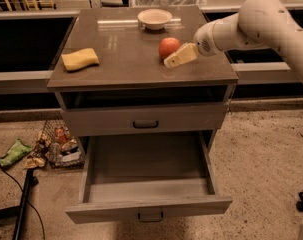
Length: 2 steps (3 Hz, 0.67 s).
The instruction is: Place apple into middle drawer
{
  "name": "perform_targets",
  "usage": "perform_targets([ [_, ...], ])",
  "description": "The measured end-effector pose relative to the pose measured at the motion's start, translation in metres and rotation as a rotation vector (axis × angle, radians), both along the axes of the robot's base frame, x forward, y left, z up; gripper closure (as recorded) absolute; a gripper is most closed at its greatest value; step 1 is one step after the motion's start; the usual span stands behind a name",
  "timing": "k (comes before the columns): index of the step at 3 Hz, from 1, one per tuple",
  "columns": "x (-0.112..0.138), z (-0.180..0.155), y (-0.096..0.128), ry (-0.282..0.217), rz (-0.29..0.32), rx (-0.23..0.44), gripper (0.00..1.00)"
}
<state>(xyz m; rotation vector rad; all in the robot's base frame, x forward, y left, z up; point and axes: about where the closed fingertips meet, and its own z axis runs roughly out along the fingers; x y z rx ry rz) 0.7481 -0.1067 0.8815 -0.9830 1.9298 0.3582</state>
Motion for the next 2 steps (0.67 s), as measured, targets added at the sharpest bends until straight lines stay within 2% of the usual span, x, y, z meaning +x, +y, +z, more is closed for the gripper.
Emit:
perform_targets([
  [2, 0.032, -0.013, 0.012, -0.005, -0.028, 0.047, 0.0],
])
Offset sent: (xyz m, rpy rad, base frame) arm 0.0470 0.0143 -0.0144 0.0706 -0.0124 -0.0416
